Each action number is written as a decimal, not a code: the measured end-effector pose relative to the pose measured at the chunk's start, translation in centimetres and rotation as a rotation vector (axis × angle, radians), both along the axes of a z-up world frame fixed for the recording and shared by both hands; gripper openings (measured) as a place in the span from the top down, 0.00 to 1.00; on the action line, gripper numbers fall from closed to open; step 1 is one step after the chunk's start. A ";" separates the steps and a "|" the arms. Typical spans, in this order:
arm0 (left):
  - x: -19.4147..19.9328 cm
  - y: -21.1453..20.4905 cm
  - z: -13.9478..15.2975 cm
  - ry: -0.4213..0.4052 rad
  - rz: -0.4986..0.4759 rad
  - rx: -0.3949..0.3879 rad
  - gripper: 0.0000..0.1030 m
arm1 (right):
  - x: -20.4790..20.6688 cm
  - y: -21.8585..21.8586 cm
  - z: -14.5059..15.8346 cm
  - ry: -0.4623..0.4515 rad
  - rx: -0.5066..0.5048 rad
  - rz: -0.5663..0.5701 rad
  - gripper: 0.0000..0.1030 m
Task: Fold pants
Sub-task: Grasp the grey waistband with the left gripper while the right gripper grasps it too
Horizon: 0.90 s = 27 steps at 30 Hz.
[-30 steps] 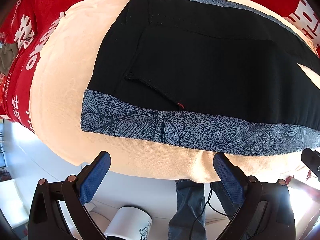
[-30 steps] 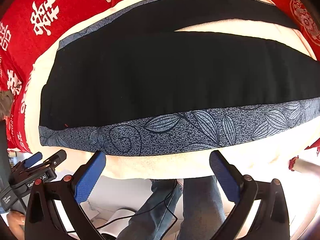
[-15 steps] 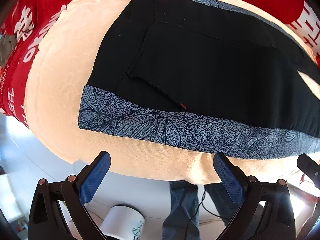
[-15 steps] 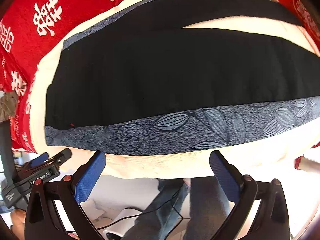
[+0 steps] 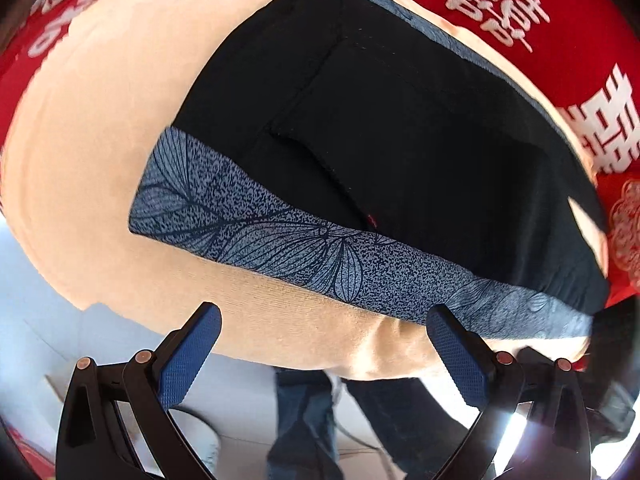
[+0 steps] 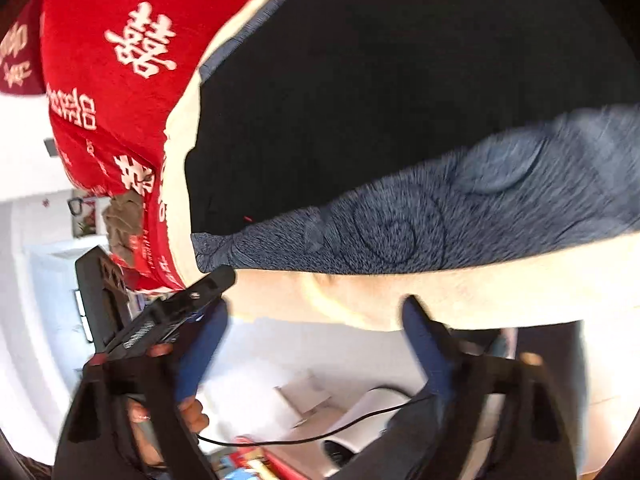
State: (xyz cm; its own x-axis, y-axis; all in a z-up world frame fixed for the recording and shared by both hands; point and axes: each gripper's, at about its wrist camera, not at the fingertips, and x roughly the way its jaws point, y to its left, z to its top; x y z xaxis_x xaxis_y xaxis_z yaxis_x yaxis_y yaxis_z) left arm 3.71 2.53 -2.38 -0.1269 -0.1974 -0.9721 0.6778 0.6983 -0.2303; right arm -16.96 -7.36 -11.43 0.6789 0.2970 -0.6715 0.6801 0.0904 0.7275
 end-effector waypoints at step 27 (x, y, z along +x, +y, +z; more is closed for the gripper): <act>4.1 -2.4 -2.7 0.223 0.189 -0.197 0.67 | -1.7 -1.8 -2.0 -0.153 0.056 -0.090 0.54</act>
State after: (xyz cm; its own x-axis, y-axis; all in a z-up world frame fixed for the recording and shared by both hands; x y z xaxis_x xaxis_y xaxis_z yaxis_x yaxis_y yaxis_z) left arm 7.77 0.17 -5.07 -0.2754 -0.4190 -0.8652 0.4585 0.7338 -0.5013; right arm -18.70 -9.21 -13.46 0.7973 0.2644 -0.5426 0.5648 -0.0094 0.8252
